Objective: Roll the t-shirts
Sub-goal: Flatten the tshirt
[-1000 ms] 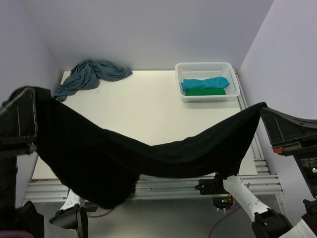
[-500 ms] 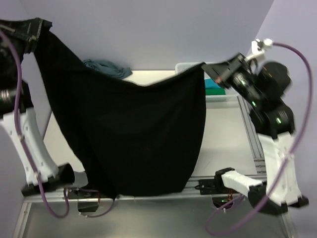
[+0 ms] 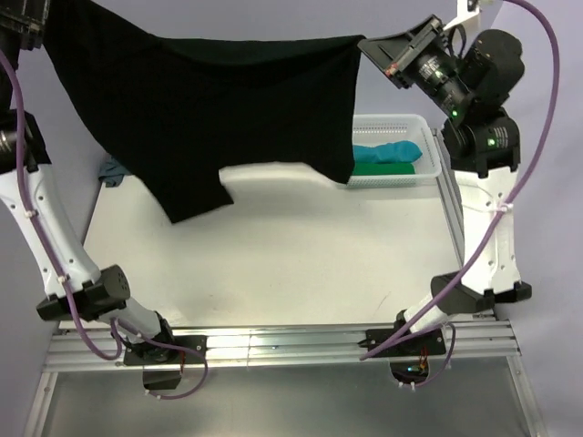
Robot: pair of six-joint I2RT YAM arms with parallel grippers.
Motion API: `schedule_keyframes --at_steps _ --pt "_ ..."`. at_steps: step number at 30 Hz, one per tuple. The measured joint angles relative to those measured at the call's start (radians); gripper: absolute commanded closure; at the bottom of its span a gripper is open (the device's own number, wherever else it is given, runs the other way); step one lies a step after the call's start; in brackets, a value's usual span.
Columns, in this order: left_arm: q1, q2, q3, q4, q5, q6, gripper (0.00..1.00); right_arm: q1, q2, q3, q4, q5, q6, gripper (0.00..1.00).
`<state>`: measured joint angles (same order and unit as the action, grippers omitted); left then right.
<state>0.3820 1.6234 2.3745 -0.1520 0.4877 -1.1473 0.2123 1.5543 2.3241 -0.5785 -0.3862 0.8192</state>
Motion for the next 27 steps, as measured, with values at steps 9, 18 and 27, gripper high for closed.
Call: schedule_keyframes --at_steps 9,18,27 --pt "0.002 -0.258 -0.154 0.014 0.063 0.012 1.0 -0.038 -0.298 -0.37 0.051 -0.056 0.002 1.0" --pt "0.002 -0.484 -0.126 -0.077 0.065 0.027 1.0 -0.039 -0.544 -0.473 0.027 -0.106 0.002 1.0" --pt "0.002 -0.491 -0.045 -0.071 0.06 0.005 1.0 -0.039 -0.552 -0.336 -0.002 -0.124 -0.002 1.0"
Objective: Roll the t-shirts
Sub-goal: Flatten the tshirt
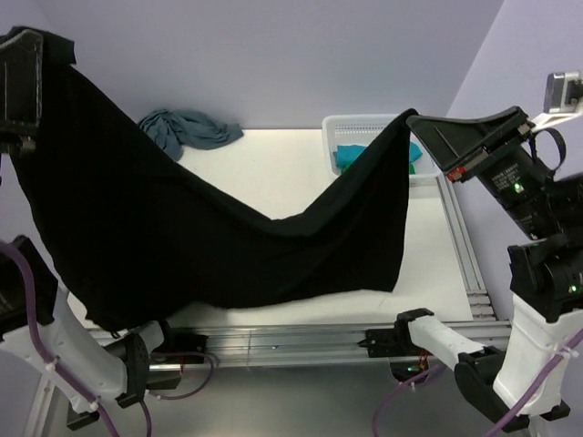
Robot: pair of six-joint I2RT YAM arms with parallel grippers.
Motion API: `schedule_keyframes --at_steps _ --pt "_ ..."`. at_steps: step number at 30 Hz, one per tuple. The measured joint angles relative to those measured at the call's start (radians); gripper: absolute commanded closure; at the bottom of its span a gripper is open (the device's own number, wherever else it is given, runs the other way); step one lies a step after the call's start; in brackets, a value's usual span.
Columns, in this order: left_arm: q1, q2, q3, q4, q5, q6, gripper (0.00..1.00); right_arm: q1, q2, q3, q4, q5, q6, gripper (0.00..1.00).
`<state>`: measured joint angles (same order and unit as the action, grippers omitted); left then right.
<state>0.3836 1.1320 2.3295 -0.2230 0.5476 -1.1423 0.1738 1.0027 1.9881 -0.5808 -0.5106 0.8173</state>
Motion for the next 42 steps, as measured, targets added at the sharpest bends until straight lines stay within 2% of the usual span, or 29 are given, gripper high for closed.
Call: schedule_keyframes --at_steps 8,14,16,19,21,23,30,35,37,39,42 --pt "0.0 0.145 -0.078 0.09 -0.023 -0.024 1.0 0.0 0.138 -0.043 0.057 0.0 0.029 1.0" --pt "0.0 0.382 -0.064 0.159 -0.039 -0.043 1.0 0.0 0.351 -0.028 0.125 0.002 0.079 1.0" --pt "0.0 0.499 0.017 0.179 -0.045 -0.062 1.0 0.0 0.468 0.049 0.128 0.001 0.097 1.0" --pt "0.001 0.678 0.157 0.222 -0.055 -0.14 1.0 0.0 0.694 0.323 0.091 -0.004 0.135 1.0" --pt "0.003 0.727 0.174 0.251 -0.068 -0.188 1.0 -0.001 0.816 0.486 0.11 -0.01 0.167 1.0" --pt "0.004 0.742 0.171 0.264 -0.079 -0.222 1.0 -0.005 0.845 0.515 0.15 -0.021 0.204 1.0" --pt "0.008 0.594 0.126 0.306 -0.079 -0.248 0.99 -0.031 0.634 0.225 0.321 -0.081 0.24 1.0" --pt "0.008 0.415 0.092 0.378 -0.049 -0.251 1.0 -0.071 0.401 -0.08 0.455 -0.113 0.261 1.0" --pt "0.009 0.314 -0.023 0.404 -0.031 -0.247 0.99 -0.085 0.336 -0.169 0.486 -0.127 0.267 1.0" --pt "0.009 0.171 -0.23 0.439 -0.013 -0.224 1.0 -0.091 0.28 -0.27 0.511 -0.131 0.262 1.0" --pt "0.009 -0.048 -0.563 0.41 0.016 -0.17 1.0 -0.093 0.199 -0.466 0.517 -0.143 0.259 1.0"
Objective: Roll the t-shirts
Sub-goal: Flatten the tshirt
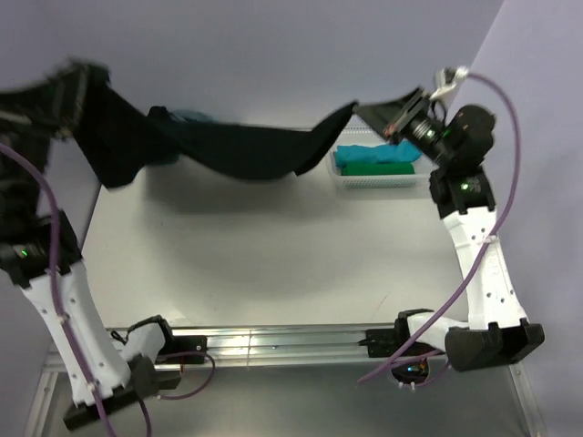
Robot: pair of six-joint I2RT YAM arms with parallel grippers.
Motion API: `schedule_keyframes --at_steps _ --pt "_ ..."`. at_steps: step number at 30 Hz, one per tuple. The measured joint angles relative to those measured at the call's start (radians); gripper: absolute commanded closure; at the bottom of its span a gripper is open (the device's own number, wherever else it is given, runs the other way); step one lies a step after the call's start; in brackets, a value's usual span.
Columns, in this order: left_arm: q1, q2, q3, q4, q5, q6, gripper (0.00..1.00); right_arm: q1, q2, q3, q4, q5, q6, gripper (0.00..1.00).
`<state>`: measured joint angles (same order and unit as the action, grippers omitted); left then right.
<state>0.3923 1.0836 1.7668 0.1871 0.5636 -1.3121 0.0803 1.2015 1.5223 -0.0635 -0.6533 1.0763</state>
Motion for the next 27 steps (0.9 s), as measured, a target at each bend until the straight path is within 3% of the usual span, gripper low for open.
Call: schedule_keyframes --at_steps 6,9,12,17,20,27 --pt "-0.001 -0.437 -0.735 -0.243 0.02 0.046 1.0 0.01 -0.13 -0.444 -0.138 0.01 -0.043 1.0" --pt "-0.001 -0.638 -0.961 -0.487 0.021 0.044 1.0 0.019 -0.236 -0.613 -0.254 0.025 -0.089 1.0" --pt "-0.001 -0.809 -0.996 -0.742 0.032 0.071 1.0 0.039 -0.411 -0.74 -0.39 0.036 -0.151 1.0" --pt "-0.004 -0.972 -0.857 -1.096 0.041 0.161 1.0 0.071 -0.652 -0.898 -0.558 0.027 -0.271 1.0" --pt "-0.006 -1.027 -0.819 -1.298 0.034 0.198 1.0 0.083 -0.715 -1.047 -0.654 0.03 -0.34 1.0" --pt "-0.081 -1.08 -0.954 -1.49 0.013 0.112 1.0 0.134 -0.755 -1.219 -0.853 0.121 -0.426 1.0"
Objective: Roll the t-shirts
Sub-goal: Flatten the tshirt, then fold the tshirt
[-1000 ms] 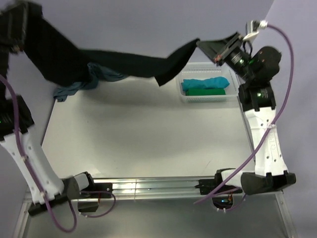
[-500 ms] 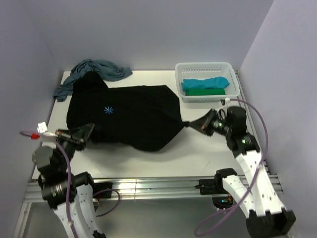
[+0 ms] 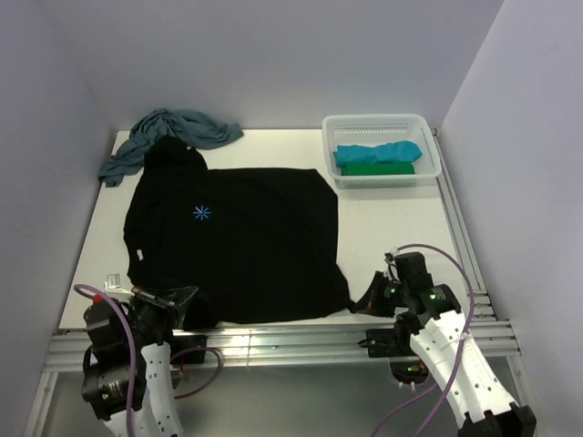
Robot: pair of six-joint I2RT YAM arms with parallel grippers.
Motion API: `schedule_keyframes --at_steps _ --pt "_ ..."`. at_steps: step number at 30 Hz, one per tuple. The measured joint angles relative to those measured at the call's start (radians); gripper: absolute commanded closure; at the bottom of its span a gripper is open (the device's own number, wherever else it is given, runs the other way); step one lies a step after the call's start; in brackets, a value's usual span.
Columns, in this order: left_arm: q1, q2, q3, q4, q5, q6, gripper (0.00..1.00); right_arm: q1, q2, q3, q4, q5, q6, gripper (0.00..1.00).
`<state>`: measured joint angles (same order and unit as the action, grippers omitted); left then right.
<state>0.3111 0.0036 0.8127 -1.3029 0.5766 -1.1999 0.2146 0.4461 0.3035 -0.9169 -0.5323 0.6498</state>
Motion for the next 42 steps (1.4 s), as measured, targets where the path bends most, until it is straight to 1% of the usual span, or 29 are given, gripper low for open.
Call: schedule_keyframes --at_steps 3,5,7,10,12,14,16,17,18,21,24,29,32,35,42 --pt "-0.038 0.0 -0.047 -0.036 -0.04 -0.014 1.0 0.01 0.02 0.0 0.0 0.033 -0.02 1.0" --pt "-0.047 0.01 -0.056 -0.047 -0.063 0.012 1.0 0.01 0.045 0.0 0.005 0.051 -0.028 1.0" --pt "-0.049 0.067 -0.056 -0.051 -0.092 0.063 1.0 0.011 0.074 0.003 0.009 0.069 -0.037 1.0" --pt "-0.051 0.238 -0.05 -0.039 -0.151 0.151 1.0 0.011 0.121 0.006 0.027 0.085 -0.043 1.0" --pt "-0.051 0.417 -0.02 -0.029 -0.215 0.224 1.0 0.011 0.148 0.007 0.042 0.09 -0.042 1.0" --pt "-0.051 0.561 0.036 -0.014 -0.278 0.279 1.0 0.012 0.168 0.014 0.049 0.098 -0.042 1.0" --pt "-0.051 0.666 0.102 0.019 -0.341 0.327 1.0 0.012 0.195 0.038 0.054 0.105 -0.041 1.0" --pt "-0.051 0.687 0.121 0.024 -0.359 0.336 1.0 0.012 0.208 0.055 0.056 0.109 -0.039 1.0" --pt "-0.051 0.734 0.167 0.032 -0.408 0.364 1.0 0.012 0.221 0.076 0.06 0.114 -0.037 1.0" --pt "-0.051 0.785 0.225 0.055 -0.478 0.405 1.0 0.02 0.27 0.153 0.073 0.139 -0.026 1.0" --pt "-0.051 0.817 0.232 0.068 -0.516 0.429 1.0 0.039 0.346 0.222 0.093 0.174 -0.018 1.0" --pt "-0.051 0.881 0.232 0.092 -0.535 0.435 1.0 0.1 0.549 0.367 0.094 0.264 -0.043 1.0" --pt "-0.051 0.917 0.232 0.121 -0.543 0.436 1.0 0.11 0.623 0.439 0.09 0.299 -0.065 1.0" --pt "-0.051 0.95 0.232 0.141 -0.551 0.436 0.99 0.113 0.668 0.486 0.088 0.316 -0.084 1.0" --pt "-0.051 1.061 0.259 0.187 -0.625 0.437 1.0 0.128 0.773 0.562 0.085 0.33 -0.113 1.0"
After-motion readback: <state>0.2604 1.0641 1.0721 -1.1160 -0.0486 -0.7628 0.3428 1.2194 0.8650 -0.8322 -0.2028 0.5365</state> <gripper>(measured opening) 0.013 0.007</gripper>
